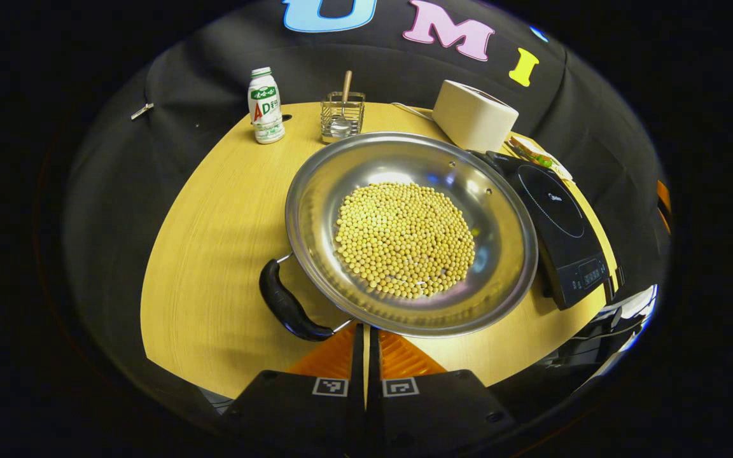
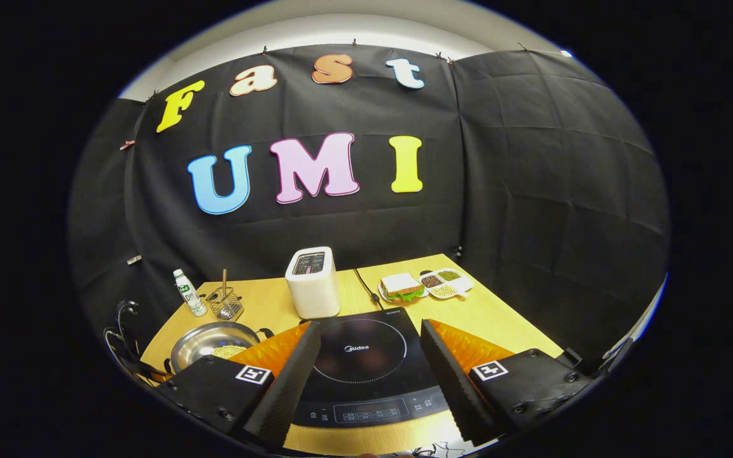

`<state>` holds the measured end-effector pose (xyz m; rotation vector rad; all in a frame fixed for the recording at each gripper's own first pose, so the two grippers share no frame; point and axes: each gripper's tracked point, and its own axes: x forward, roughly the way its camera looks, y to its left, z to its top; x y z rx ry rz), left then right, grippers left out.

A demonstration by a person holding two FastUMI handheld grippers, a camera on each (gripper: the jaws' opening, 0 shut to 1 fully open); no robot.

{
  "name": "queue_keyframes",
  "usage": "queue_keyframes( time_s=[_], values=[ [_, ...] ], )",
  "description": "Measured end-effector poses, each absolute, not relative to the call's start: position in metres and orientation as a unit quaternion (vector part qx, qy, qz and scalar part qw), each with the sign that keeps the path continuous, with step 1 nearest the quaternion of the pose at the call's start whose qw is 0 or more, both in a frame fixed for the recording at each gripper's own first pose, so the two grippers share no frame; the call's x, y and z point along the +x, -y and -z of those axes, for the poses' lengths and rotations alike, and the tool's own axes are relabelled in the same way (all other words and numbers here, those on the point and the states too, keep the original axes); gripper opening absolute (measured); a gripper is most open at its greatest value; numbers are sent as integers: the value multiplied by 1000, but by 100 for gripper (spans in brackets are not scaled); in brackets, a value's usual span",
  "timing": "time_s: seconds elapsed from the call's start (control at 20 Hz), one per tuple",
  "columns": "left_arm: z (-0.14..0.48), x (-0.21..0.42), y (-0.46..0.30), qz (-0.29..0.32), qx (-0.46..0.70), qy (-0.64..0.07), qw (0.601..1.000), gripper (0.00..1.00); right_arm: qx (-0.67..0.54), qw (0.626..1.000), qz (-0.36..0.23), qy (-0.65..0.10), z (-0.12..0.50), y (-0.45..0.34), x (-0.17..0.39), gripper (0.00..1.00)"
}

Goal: First push the handle of the pot to place it horizontally, then grasp the pot with both hands and set it on the induction cooktop.

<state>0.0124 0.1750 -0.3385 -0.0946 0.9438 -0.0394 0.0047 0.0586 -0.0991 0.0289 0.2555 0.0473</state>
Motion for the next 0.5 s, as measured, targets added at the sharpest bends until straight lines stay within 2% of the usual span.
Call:
queue_keyframes(
  time_s=[0.5],
  values=[
    [344,35,-215,-24,-61,-457,887,5,-1,990,-17,-137,108,-63,10,99]
  ],
)
